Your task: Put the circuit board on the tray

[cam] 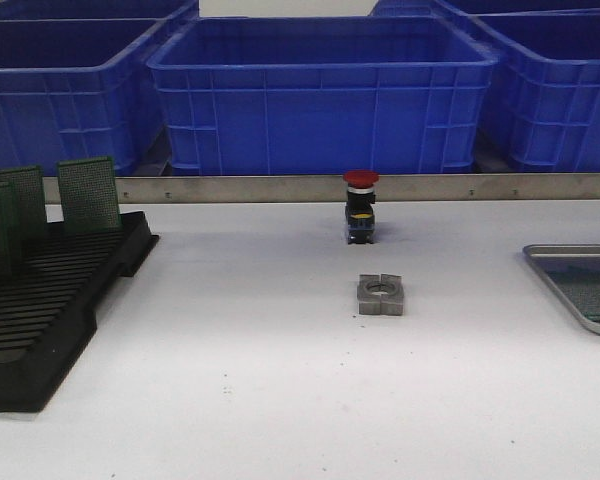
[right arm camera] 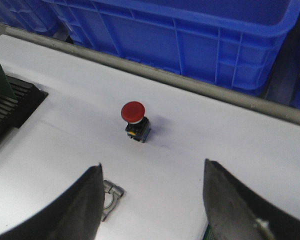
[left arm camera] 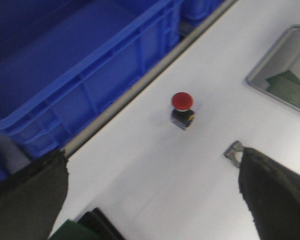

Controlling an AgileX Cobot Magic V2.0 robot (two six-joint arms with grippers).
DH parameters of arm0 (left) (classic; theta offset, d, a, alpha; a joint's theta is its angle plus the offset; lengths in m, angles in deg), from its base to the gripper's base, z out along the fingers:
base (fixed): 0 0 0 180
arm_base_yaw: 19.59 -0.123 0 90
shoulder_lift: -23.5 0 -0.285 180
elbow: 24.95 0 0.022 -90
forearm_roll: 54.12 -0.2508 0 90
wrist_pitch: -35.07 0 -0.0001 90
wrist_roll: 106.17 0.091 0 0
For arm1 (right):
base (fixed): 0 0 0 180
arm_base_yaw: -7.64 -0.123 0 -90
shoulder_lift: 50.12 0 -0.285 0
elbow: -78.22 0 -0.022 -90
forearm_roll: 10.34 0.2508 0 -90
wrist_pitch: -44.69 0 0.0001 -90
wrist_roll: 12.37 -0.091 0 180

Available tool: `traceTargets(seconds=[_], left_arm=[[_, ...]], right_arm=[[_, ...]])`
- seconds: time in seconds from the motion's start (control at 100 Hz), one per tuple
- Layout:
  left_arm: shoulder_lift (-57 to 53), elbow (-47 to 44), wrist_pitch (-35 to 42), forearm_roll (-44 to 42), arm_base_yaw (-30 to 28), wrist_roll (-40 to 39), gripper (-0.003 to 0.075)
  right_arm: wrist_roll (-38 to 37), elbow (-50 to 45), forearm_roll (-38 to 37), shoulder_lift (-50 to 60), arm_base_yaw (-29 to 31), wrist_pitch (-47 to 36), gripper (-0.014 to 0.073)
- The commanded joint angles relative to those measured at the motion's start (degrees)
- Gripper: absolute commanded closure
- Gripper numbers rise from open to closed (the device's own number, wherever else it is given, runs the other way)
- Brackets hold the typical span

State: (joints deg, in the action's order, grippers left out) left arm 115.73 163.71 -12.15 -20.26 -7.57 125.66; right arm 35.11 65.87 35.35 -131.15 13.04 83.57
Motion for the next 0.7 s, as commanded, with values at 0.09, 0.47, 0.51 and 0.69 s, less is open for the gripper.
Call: traceTargets(seconds=[0.09, 0.47, 0.51, 0.69], left_arm=[[-13.5, -13.0, 14.5, 6.0, -4.7, -0.9, 0.0085], [-39.5, -41.7, 31.6, 10.6, -6.4, -0.9, 0.0085], [-41.9, -44.3, 32.7, 11.2, -6.4, -0.9, 0.0086], [-54.5, -54.5, 36.7, 13.5, -6.4, -0.9, 0.0090]], right_arm=[[4.1, -8.6, 0.0, 13.0, -2.1, -14.6, 0.0134], [6.5, -30.6, 0.0, 38.9, -2.1, -25.9, 0.0136], [6.4, -32.4, 0.1, 41.6, -2.1, -26.4, 0.0136], [4.4, -38.5, 0.6, 51.2, -2.1, -26.9, 0.0136]])
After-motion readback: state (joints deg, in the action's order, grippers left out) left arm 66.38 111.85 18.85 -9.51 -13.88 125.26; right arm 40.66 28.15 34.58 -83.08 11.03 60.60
